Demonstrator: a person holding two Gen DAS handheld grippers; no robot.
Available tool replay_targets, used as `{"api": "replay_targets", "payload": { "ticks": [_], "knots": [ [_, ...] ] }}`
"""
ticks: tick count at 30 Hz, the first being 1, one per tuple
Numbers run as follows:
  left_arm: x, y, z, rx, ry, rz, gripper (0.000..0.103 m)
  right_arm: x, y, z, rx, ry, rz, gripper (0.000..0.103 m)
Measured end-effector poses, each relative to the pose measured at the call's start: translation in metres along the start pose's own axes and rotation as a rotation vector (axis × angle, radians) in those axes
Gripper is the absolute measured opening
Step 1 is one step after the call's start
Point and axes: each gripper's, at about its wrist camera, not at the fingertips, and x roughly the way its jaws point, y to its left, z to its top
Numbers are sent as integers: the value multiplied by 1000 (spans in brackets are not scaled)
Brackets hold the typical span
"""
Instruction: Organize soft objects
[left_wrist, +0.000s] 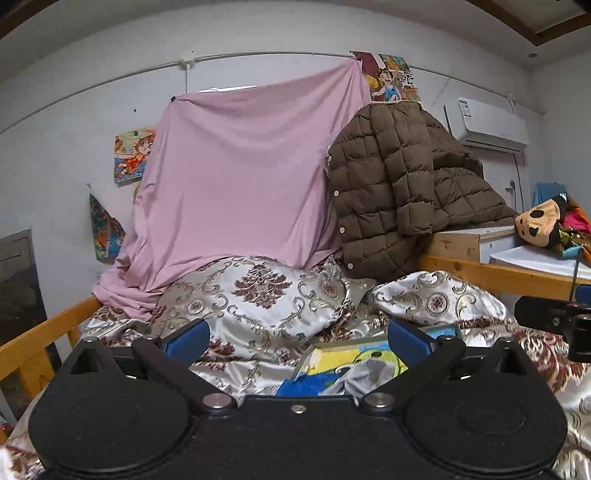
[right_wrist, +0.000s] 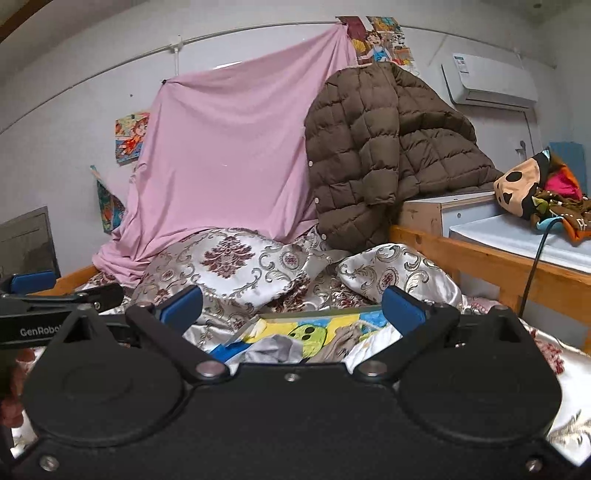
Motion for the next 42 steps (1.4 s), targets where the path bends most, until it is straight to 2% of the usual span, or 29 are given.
{"api": "replay_targets", "payload": {
  "ticks": [8, 14, 19, 22, 35, 42],
  "knots": [
    [-49, 19, -30, 0, 62, -22, 102, -40, 16, -18, -26, -35, 2, 102],
    [-80, 34, -64, -13, 147, -29, 102, -65, 26, -44, -64, 45, -6, 102],
    [-94, 45, -92, -5, 244, -55, 102, -77, 33, -65, -74, 149, 6, 102],
    [-100, 52, -104, -1, 282, -64, 102, -83, 36, -70, -71, 179, 10, 102],
    [-116, 61, -128, -2, 409, -91, 102, -119, 51, -95, -127, 301, -31, 102],
    [-118, 56, -140, 27, 435, -90, 102, -113, 54, -103, -153, 352, -38, 102]
  ]
}}
